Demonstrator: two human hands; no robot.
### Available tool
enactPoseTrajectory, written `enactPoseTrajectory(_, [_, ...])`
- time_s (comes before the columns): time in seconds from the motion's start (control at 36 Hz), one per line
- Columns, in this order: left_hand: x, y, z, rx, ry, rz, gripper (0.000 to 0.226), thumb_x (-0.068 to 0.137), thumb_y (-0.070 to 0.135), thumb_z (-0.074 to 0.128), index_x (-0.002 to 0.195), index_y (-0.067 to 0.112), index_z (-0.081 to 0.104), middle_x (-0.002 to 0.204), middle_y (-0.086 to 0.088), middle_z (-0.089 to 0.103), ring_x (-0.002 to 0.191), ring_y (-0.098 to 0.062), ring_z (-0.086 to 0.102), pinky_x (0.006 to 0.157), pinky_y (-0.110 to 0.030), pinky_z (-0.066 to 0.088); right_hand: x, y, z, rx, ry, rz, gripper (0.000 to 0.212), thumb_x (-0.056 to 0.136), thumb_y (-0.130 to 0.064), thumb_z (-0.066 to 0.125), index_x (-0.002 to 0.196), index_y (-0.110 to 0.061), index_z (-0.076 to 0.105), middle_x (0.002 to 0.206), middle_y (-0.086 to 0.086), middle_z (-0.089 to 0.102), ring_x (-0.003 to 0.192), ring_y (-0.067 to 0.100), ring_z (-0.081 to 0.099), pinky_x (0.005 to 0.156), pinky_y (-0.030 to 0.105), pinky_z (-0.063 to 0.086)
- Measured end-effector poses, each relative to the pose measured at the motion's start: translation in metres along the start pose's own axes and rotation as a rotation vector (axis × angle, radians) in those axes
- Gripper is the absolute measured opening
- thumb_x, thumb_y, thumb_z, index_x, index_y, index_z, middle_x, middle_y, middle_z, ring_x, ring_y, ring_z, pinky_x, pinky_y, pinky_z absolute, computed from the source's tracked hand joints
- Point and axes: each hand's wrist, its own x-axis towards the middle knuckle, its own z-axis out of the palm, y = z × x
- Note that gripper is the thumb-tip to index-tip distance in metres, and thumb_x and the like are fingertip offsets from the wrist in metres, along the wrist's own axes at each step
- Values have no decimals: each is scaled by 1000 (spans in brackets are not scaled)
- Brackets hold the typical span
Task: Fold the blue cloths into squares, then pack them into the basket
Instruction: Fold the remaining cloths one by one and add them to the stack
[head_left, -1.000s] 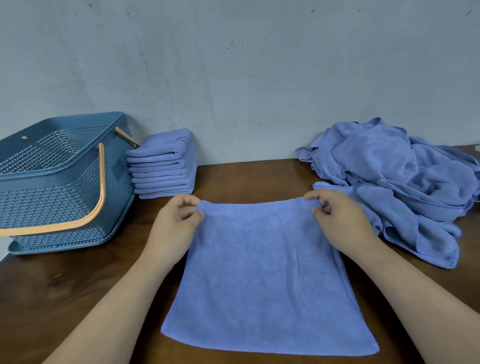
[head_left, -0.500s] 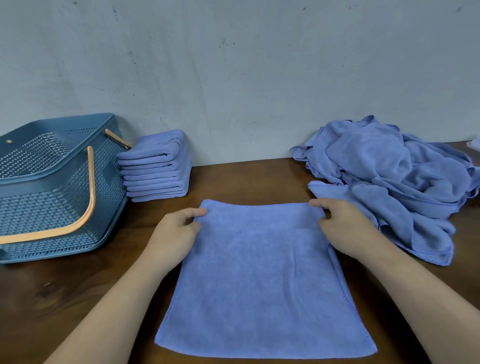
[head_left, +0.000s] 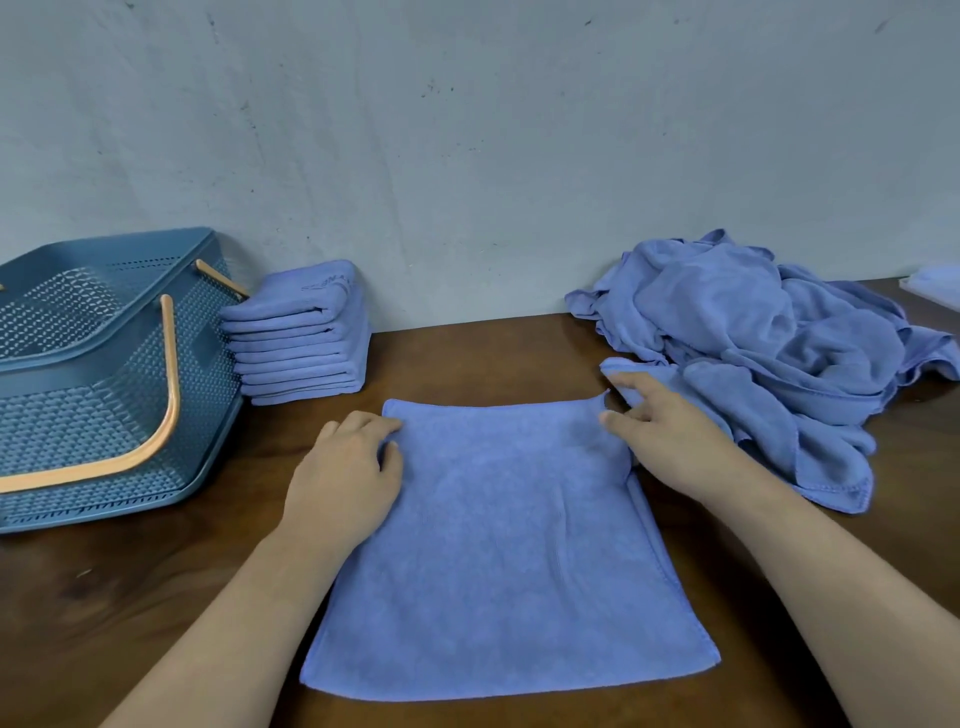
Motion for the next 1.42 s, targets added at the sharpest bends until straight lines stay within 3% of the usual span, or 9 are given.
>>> enactPoseTrajectory(0.31, [-2,-8,5,33,-108,-4,51,109,50,33,158,38,42,165,15,39,154,-15,29,127,-44,21,-37,9,0,55,-199,-64,69,92,-37,80,151,-48,44,74,-24,64,77,-3,65,75,18,49])
enactPoseTrajectory(0.39, [0,-8,4,34,-111,-2,52,109,51,32,160,38,40,166,15,37,155,-14,27,128,-44,19,-44,10,3,106,-134,-85,49,99,-35,72,137,-56,50,95,13,73,96,36,69,91,55,58])
enactPoseTrajectory(0.44, [1,-9,3,36,-115,-4,53,109,50,32,160,38,39,167,15,36,155,-15,27,128,-44,19,-44,6,3,197,-60,-78,31,101,-34,68,124,-53,59,100,27,67,104,47,65,94,58,56])
enactPoseTrajectory(0.61, [-1,-5,1,44,-147,-9,54,110,52,30,162,38,35,169,14,32,157,-15,23,128,-44,16,-42,3,0,257,-49,139,15,102,-32,67,114,-40,68,100,5,69,75,18,61,58,30,55])
enactPoseTrajectory(0.72, [-1,-2,-3,44,-171,2,58,109,56,29,164,37,31,171,13,28,158,-16,20,129,-45,14,-49,10,1,119,-59,153,13,100,-34,70,114,-34,71,95,-2,71,67,14,60,56,27,50])
enactPoseTrajectory(0.81, [-3,-1,-6,9,-184,13,61,107,60,32,164,36,32,171,12,29,159,-17,20,129,-46,14,-48,6,-5,-203,5,103,17,97,-43,70,113,-40,71,100,-20,69,87,2,67,78,26,54])
enactPoseTrajectory(0.89, [-6,3,-12,-61,-139,-2,55,106,55,41,158,35,41,161,9,44,151,-18,33,125,-45,24,-39,0,-2,-369,86,18,21,99,-42,64,119,-40,70,101,-21,64,96,7,65,89,33,54])
enactPoseTrajectory(1.06, [-12,10,-34,-212,-57,-125,25,102,37,59,128,35,57,89,12,67,96,-13,58,89,-41,52,-7,4,22,-395,29,-318,30,102,-33,63,131,-39,68,129,-22,56,124,9,49,104,33,45])
enactPoseTrajectory(1.42, [-60,4,-67,-495,-315,-310,53,91,44,79,133,39,49,99,7,75,92,-6,72,75,-28,52,-3,19,29,-376,-118,-301,43,105,-53,52,148,-49,52,162,-26,36,153,4,28,127,39,22])
